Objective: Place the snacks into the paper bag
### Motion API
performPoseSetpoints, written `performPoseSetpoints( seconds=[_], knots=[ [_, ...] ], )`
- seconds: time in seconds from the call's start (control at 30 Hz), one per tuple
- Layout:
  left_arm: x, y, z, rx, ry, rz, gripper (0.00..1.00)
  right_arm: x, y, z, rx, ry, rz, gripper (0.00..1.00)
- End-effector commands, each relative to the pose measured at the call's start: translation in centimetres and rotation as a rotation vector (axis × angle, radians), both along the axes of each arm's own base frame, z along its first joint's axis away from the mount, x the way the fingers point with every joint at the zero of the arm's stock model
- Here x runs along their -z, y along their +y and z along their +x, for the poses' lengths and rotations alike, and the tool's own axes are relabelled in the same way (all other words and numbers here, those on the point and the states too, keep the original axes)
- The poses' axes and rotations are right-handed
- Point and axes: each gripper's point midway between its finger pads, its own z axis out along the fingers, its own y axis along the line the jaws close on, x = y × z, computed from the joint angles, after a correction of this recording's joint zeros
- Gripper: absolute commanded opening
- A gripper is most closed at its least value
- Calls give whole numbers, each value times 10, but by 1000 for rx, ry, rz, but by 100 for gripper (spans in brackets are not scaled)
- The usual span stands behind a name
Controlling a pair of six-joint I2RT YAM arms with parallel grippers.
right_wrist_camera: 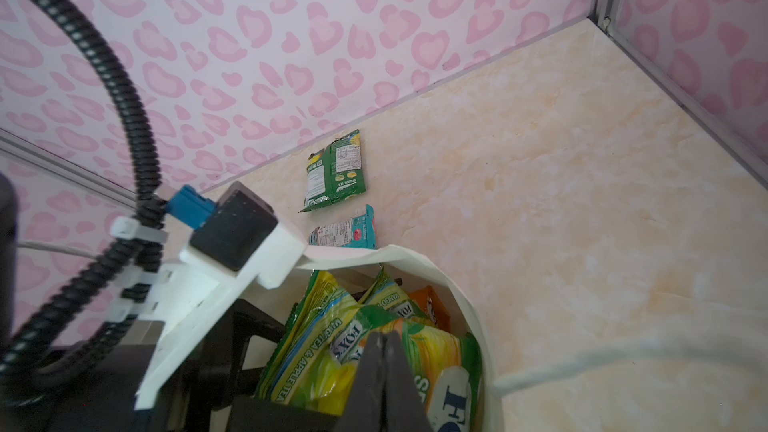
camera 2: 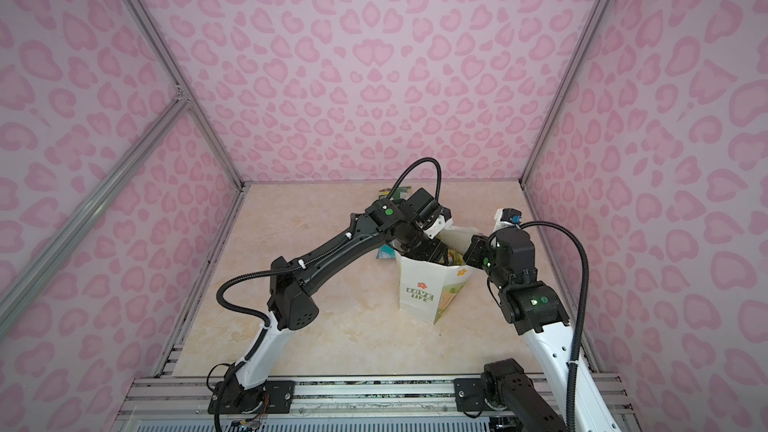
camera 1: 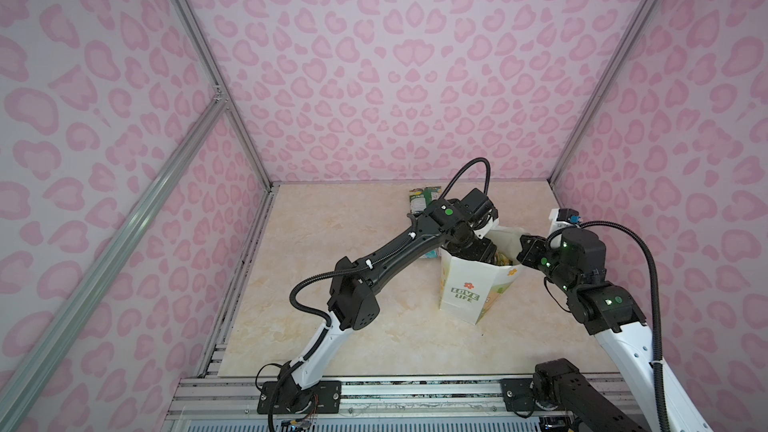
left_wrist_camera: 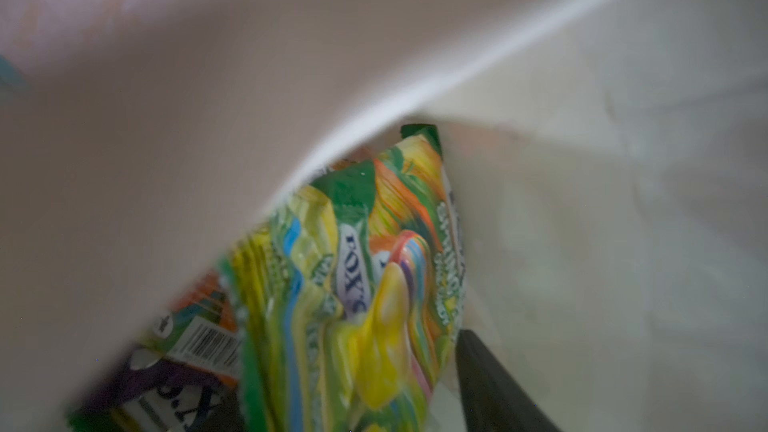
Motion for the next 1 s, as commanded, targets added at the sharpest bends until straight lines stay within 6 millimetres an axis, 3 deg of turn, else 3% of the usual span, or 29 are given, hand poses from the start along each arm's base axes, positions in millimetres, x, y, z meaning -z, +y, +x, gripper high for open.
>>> performPoseSetpoints(
  seconds=[0.0, 0.17, 0.4, 0.6, 0.7, 0.8, 0.97],
  knots=[
    [-49, -4, -10, 27, -8, -130, 97, 0, 0, 1, 2, -8, -3, 0],
    [-101, 2, -18, 31, -73, -231, 97, 1, -1, 1, 5, -6, -7, 0],
    [-138, 37, -4, -100, -284, -180, 97, 2, -2, 0, 7, -6, -10, 0],
    [-209, 64, -33, -110, -411, -315, 97, 4, -3, 0, 12, 0, -11, 0],
    [-212, 95, -21, -224, -502, -268, 97, 3, -4, -1, 13, -4, -10, 0],
    [-191, 118, 1, -309, -516, -190, 97, 2, -4, -1, 13, -7, -8, 0],
    [-156, 120, 30, -342, -437, -139, 98, 3, -3, -1, 7, -4, -2, 0]
  ],
)
